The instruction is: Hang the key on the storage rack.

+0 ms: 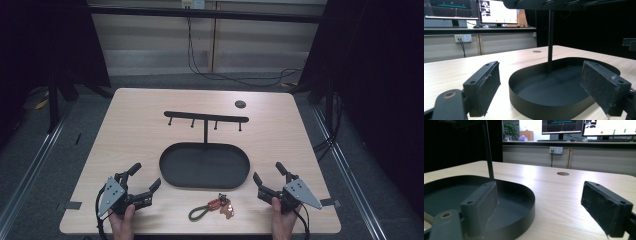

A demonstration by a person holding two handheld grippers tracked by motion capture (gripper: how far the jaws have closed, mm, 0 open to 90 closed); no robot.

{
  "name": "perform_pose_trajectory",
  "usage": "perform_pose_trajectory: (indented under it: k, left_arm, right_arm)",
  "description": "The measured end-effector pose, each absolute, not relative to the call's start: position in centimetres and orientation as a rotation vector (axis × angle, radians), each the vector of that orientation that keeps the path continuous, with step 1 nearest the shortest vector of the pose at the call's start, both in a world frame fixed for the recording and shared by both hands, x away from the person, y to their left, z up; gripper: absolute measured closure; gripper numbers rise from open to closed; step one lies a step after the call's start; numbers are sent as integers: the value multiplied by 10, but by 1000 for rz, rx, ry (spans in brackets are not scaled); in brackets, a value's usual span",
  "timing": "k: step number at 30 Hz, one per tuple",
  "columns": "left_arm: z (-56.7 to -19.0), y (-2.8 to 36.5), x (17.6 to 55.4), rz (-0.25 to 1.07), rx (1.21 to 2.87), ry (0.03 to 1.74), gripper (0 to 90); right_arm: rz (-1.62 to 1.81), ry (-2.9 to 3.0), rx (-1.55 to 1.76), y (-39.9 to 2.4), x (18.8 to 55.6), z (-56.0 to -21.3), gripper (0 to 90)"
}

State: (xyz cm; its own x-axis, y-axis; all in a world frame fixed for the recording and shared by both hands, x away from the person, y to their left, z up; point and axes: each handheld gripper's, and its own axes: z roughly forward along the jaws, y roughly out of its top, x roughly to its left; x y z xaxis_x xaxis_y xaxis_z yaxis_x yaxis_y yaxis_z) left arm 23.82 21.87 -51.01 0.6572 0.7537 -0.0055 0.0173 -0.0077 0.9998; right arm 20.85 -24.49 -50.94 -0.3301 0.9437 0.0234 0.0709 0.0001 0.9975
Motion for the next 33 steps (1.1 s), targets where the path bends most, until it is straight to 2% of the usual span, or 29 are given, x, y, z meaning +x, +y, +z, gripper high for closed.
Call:
perform_pose_trajectory:
  k: [19, 29, 33]
  left_arm:
    - [-510, 218, 238, 658, 1477, 679, 157]
    - [-510, 219, 238, 659, 1479, 678, 157]
    - [-510, 219, 238, 660, 1480, 678, 157]
  right_arm:
    - [1461, 1635, 1179, -246, 214, -506, 137]
    - [1503, 1848, 1123, -229, 215, -493, 337]
    - [1529, 1869, 1068, -223, 215, -488, 349]
